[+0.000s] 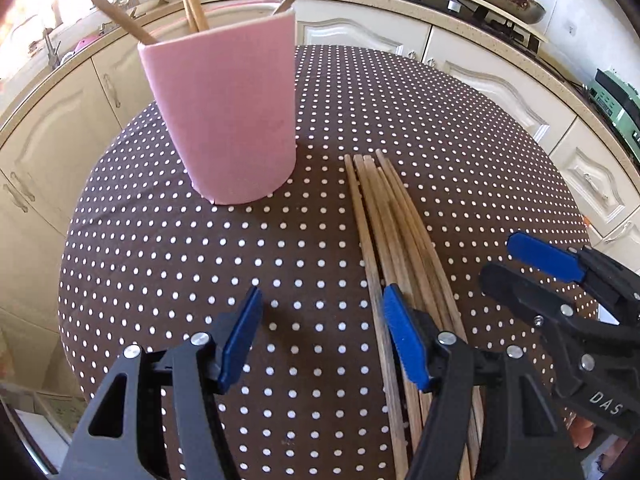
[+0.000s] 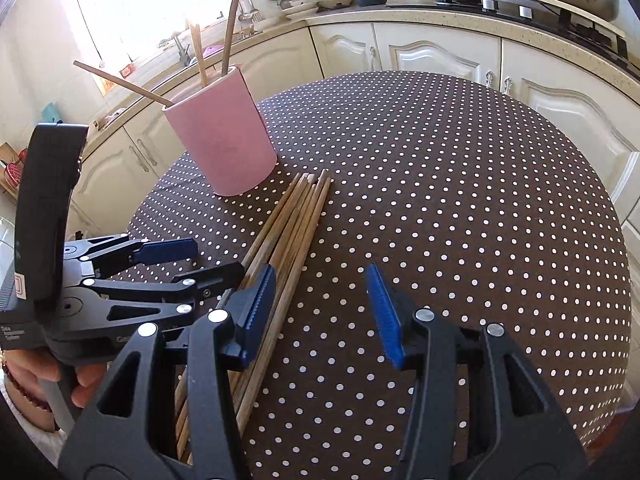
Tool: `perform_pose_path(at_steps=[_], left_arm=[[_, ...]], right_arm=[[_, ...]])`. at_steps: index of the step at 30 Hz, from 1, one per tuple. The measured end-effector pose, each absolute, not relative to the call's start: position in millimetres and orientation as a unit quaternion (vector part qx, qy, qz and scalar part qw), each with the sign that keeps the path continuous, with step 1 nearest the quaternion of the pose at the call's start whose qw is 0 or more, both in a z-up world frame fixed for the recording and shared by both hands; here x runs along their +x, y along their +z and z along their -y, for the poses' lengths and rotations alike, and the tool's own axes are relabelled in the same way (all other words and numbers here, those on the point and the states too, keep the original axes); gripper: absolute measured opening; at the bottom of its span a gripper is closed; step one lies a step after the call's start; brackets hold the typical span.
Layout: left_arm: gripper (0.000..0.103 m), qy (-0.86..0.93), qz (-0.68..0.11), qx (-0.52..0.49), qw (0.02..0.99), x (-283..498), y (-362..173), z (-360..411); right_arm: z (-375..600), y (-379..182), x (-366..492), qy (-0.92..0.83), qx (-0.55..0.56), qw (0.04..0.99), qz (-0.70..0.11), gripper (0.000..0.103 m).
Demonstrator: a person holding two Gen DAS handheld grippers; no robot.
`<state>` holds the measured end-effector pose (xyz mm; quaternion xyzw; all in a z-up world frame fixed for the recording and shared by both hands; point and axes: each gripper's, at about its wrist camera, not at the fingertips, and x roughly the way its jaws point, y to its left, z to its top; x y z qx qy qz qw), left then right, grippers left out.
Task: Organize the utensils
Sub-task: 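Lower both tools to the chopstick pile and close the left tool on one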
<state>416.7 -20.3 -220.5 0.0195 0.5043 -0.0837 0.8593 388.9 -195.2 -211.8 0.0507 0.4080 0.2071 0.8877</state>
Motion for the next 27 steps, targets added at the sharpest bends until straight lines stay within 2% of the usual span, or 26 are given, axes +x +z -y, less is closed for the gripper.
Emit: perform_pose_path(at_steps=[6,10,13,17,27], left_arm=[[0.057,-0.080,-0.506,0.014,0.859,424,-219,16],[0.033,-0.089,-0.510,-0.004,0.856,429,-218,9],[0.021,-0.104,-0.514,-0.013,0.851,427,-217,7],[0.020,-0.104,-0.514,-0.017,0.851,422,-217,1],[0.020,-0.098,-0.523,-0.008,0.847,411,-222,0]], right_arm=[[192,-212,402,0.206,0.046,0.875,-0.437,0.047],[186,-216,413,0.202,0.041,0.861,-0.464,0.047],[178,-218,420,0.198,0.029,0.852,-0.485,0.046],[169,-219,424,0.187,0.013,0.845,-0.501,0.036],[143,-219,428,0.167,-0.036,0.840,-0.514,0.035]])
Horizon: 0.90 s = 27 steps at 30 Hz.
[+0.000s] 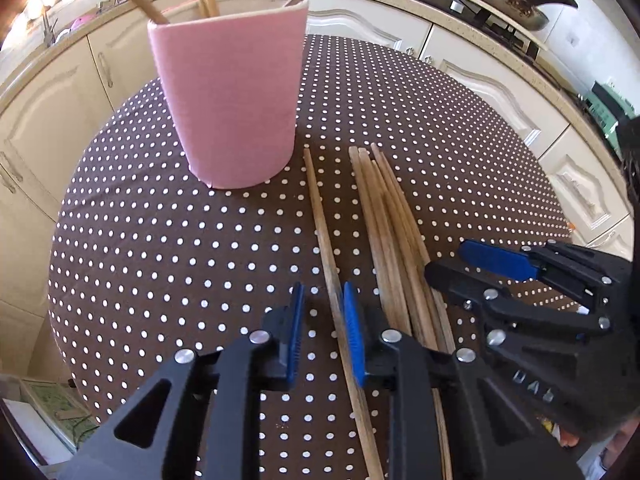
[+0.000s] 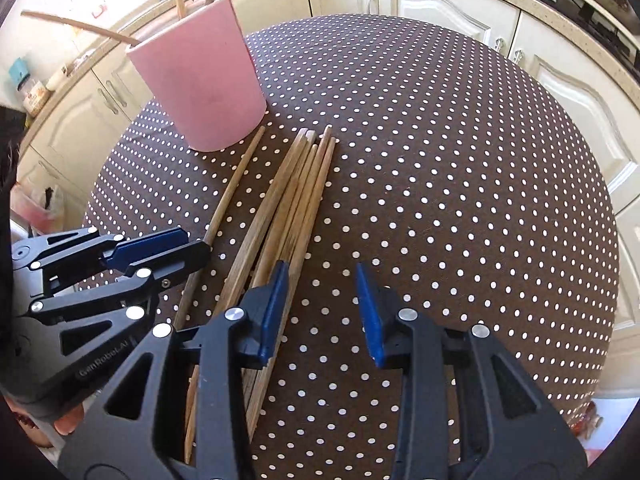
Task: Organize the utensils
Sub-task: 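Lower both tools to the chopstick pile and close the left tool on one, then lift the chopstick upright with the left tool while the right tool grasps another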
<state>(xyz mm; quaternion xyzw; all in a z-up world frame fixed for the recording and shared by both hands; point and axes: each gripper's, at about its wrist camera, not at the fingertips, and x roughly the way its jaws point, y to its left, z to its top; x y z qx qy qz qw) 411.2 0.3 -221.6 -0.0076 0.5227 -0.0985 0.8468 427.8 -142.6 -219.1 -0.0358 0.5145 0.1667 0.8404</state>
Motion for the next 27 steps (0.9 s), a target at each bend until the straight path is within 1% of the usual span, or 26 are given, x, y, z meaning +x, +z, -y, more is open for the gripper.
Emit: perform_pose_path(at_steps=[5,8,9,11,13,14,15,16,17,18,23,27], left_arm=[[0.020,-0.079,-0.525,0.014,0.847,418,-221,13],[0.020,-0.075,-0.521,0.030,0.850,419,-221,19],[0.017,-0.071,-0.517,0.041,0.852,418,-221,21],[0.015,-0.070,-0.511,0.049,0.855,418,-223,25],[0.007,-0.065,-0.512,0.049,0.855,417,-223,23],[0.007,-0.066,-0.513,0.049,0.855,416,-223,21],[0.007,-0.065,-0.512,0.051,0.855,414,-223,21],[0.007,-0.063,-0.510,0.054,0.856,414,-223,23],[0.006,-0.060,-0.507,0.060,0.858,413,-223,25],[0.006,-0.057,-0.504,0.059,0.860,410,-224,23],[0.006,-0.058,-0.491,0.058,0.867,404,-224,23],[0.006,-0.064,-0.489,0.041,0.869,391,-223,16]], right_arm=[[130,-216,426,0.159,-0.063,0.835,-0.522,0.034],[130,-218,426,0.166,-0.062,0.832,-0.526,0.034],[130,-219,426,0.166,-0.063,0.831,-0.527,0.034],[129,-220,424,0.161,-0.077,0.830,-0.528,0.031],[127,-221,419,0.156,-0.094,0.829,-0.528,0.031],[123,-221,418,0.154,-0.102,0.829,-0.528,0.030],[119,-221,418,0.156,-0.110,0.828,-0.527,0.025],[113,-221,418,0.157,-0.113,0.828,-0.527,0.023],[109,-221,417,0.161,-0.117,0.827,-0.526,0.017],[107,-221,417,0.164,-0.116,0.826,-0.527,0.013],[104,-221,417,0.173,-0.121,0.829,-0.518,0.011],[116,-223,415,0.182,-0.096,0.833,-0.513,0.008]])
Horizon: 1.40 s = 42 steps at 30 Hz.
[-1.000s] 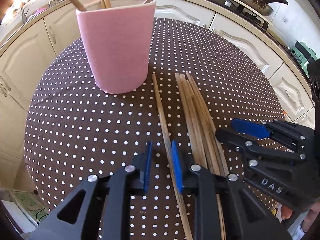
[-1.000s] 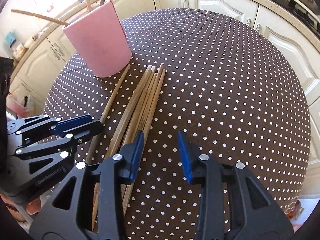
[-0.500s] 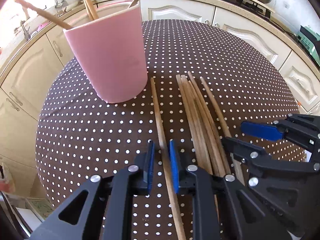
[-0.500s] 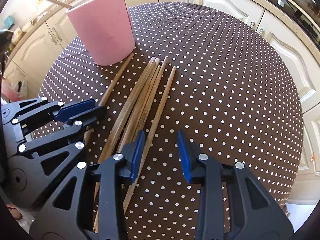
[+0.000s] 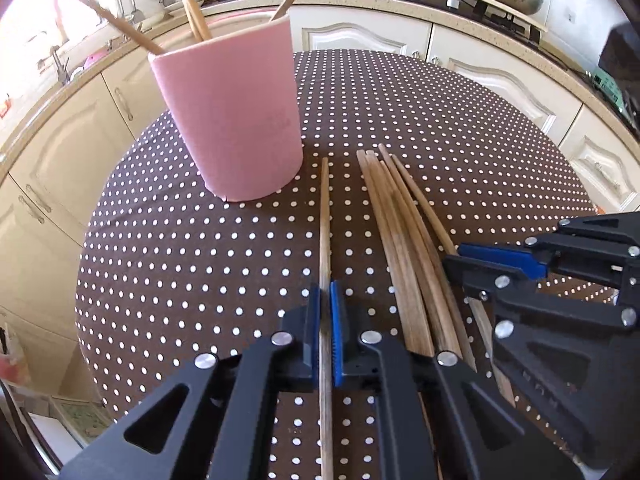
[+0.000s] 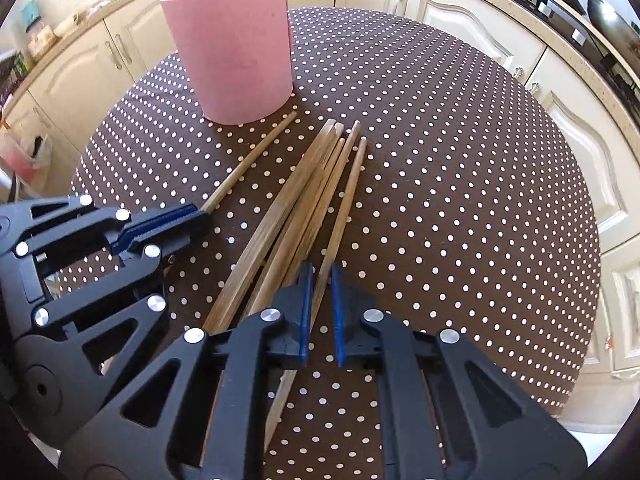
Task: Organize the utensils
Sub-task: 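Lift the chopstick upright with the left tool while the right tool grasps another, then carry both upright chopsticks above the pink cup and lower them in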
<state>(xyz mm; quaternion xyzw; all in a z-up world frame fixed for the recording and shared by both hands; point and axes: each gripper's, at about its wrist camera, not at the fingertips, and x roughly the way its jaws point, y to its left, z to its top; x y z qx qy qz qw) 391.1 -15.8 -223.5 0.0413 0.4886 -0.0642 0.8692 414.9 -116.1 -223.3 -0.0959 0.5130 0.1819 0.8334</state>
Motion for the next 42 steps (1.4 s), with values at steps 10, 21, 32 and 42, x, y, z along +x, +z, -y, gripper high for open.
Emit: perform_pose_path(at_steps=[10,21,32,42], left_arm=[[0.005,-0.083,-0.429,0.002,0.899,360,-191,-3],[0.005,-0.110,-0.334,-0.028,0.936,333,-141,-13],[0.005,-0.104,-0.246,-0.051,0.962,314,-104,-19],[0.005,-0.082,-0.140,-0.091,0.983,302,-65,-50]], right_arm=[[148,-197,407,0.220,-0.037,0.856,-0.466,0.006],[176,-132,383,0.272,0.026,0.884,-0.379,0.006],[165,-91,368,0.300,0.050,0.906,-0.293,0.006],[178,-66,376,0.296,0.080,0.924,-0.227,0.006]])
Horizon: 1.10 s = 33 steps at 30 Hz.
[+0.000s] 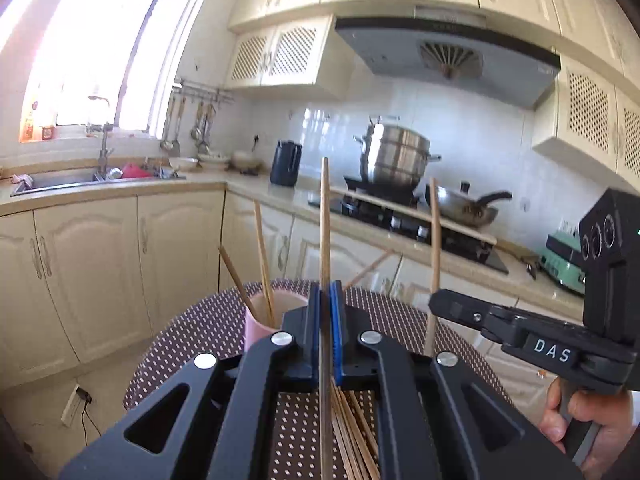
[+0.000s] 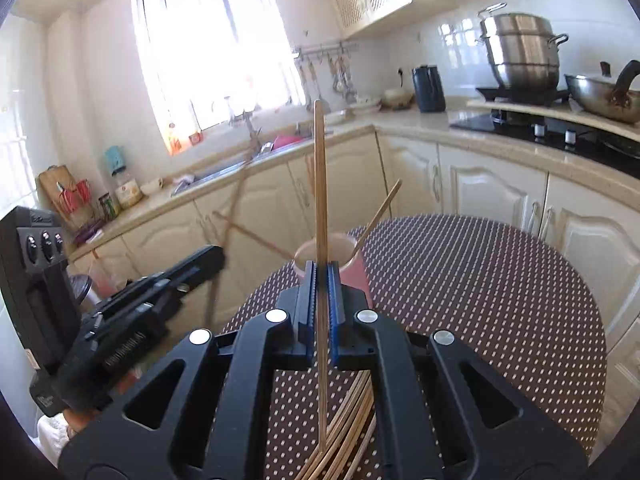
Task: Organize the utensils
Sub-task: 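Carry both upright chopsticks above the pink cup and lower them in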
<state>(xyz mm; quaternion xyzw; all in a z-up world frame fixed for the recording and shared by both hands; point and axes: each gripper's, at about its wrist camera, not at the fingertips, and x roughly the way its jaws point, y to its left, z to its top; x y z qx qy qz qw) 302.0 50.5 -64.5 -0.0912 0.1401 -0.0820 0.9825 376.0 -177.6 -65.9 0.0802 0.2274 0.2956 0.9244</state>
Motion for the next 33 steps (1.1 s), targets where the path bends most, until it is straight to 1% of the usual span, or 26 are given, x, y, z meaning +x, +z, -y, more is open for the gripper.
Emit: perform_pose_path(at_steps=[4,7,16,21,24,30,33], left_arm=[[0.005,-0.064,-0.104,-0.090,0.988,293,-56,-69],[0.005,-0.046,-0.085,-0.108,0.989,293,-51,-89],[0.005,-0.038,-0.041,-0.183,0.981,325,-40,-125],[0.005,-0.048,-0.001,-0.210,0.977,348,-34,-112],[0.005,-0.046,0.022,-0.208,0.977,363,-33,-98],[0.005,-0.034,0.054,-0.194,0.979,388,-46,-76],[0.005,-0.025,0.053,-0.183,0.981,400,-55,-69]], right_arm=[[191,-59,385,0.288,0.091,0.929,-0.214,0.006],[198,-56,394,0.279,0.099,0.933,-0.202,0.006],[184,-42,417,0.281,0.111,0.943,-0.136,0.006],[160,-27,425,0.289,0.102,0.948,-0.087,0.006],[149,-25,431,0.291,0.097,0.950,-0.063,0.006],[138,-36,446,0.298,0.095,0.949,-0.043,0.006],[138,-47,453,0.304,0.097,0.947,-0.038,0.006]])
